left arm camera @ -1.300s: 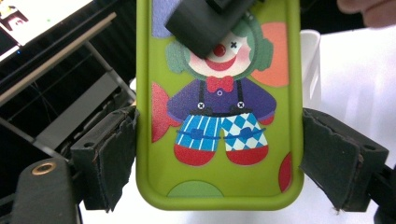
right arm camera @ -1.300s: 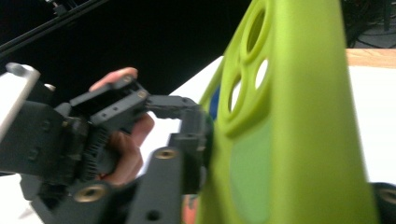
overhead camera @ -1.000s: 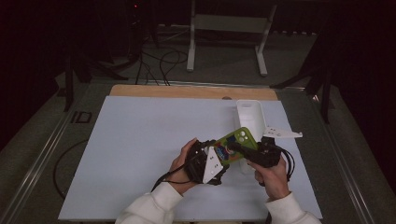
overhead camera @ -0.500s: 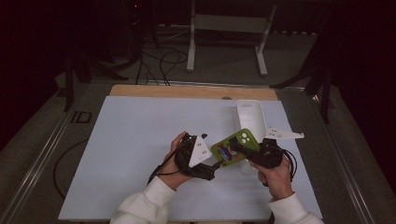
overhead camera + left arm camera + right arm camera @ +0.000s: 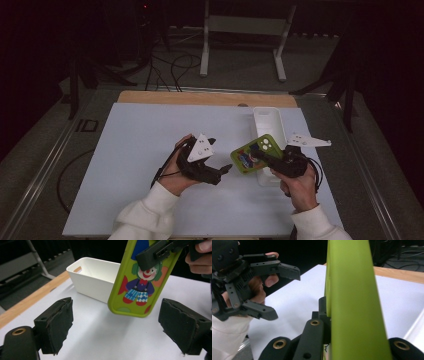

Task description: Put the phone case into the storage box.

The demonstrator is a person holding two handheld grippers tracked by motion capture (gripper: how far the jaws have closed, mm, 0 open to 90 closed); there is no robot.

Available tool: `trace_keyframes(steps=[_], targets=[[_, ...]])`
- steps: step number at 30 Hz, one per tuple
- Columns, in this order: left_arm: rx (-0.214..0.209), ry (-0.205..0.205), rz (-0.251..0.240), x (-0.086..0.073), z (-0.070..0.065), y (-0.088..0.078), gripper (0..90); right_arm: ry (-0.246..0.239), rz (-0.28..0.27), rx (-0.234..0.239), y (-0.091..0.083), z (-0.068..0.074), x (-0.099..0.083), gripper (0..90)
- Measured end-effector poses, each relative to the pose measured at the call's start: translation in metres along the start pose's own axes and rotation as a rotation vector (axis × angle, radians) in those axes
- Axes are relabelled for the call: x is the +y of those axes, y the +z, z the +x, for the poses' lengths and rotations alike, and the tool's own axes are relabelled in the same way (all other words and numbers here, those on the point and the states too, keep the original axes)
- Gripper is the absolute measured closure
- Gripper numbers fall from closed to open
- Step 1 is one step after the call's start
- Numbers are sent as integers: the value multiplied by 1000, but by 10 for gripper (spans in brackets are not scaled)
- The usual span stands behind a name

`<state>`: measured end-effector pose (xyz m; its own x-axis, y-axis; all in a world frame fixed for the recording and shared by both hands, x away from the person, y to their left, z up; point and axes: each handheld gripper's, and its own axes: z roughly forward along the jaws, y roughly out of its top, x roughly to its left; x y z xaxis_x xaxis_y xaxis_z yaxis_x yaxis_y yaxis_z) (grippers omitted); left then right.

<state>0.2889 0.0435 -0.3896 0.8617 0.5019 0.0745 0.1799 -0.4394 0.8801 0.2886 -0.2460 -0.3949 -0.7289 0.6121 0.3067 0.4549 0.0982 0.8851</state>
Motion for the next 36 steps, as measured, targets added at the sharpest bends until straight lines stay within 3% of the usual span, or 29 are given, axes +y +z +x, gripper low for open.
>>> trace_keyframes(steps=[14,24,36], targets=[[-101,-31,26,4,14,-2,153,-51,23,38,-7,1,8,891],[-138,-30,28,5,17,-1,153,-84,32,89,-10,4,10,890],[-196,7,73,3,13,5,163,-117,63,158,-7,8,10,890]])
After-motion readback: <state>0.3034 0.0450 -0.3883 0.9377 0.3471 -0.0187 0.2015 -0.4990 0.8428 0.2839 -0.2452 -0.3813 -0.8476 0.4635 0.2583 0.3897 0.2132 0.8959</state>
